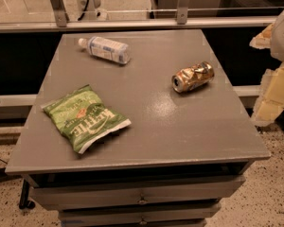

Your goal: Pick orange can

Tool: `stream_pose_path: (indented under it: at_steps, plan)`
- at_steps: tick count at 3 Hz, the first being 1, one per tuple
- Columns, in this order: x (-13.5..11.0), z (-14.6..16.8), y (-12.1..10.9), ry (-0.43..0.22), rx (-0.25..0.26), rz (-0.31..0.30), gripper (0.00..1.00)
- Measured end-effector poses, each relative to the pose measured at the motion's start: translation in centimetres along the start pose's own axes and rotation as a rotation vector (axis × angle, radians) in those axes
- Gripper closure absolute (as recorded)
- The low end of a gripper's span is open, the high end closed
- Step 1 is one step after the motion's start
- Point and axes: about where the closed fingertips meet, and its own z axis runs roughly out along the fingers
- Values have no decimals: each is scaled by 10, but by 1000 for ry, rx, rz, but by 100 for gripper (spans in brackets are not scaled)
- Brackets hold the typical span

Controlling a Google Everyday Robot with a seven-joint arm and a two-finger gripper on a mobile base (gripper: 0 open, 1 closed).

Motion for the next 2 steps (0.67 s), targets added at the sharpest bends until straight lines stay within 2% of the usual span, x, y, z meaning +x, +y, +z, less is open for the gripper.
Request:
stream_pose_path:
  at_steps: [1, 2]
  plan:
    - [0, 0, 0, 0, 0, 0, 0]
    - [-8, 16, -17, -68, 17, -17, 0]
